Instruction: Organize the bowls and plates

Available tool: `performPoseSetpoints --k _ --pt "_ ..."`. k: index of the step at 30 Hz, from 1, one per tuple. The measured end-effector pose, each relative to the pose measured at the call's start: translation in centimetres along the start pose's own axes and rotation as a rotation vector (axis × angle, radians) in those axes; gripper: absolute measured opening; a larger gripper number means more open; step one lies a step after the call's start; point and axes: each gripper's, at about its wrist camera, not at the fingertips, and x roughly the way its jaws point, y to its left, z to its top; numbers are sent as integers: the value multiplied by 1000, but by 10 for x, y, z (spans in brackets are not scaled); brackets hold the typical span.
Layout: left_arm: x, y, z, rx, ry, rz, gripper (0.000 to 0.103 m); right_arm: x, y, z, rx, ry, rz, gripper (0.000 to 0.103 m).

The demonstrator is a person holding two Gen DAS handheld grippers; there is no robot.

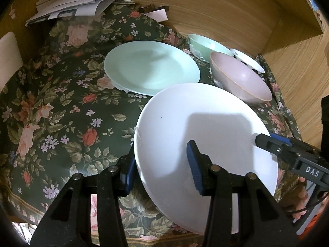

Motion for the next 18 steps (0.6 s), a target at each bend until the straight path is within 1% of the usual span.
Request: performPoseSetpoints --k 2,5,12,15,17,18 --pt "1 -1 0 9 2 5 45 -3 0 0 -4 -9 -14 42" --pt "3 -4 0 16 5 8 46 -9 0 0 -28 -31 -61 42" --pt "4 -6 0 16 11 21 47 -12 -4 0 -7 -30 -65 42" --pt "5 -7 1 34 19 25 49 -17 -1 3 -7 -44 -57 42" --pt "5 -8 4 60 25 36 49 -21 4 7 -15 -59 -51 45" --pt "3 -8 6 69 16 39 49 -24 7 11 -24 -72 -47 46"
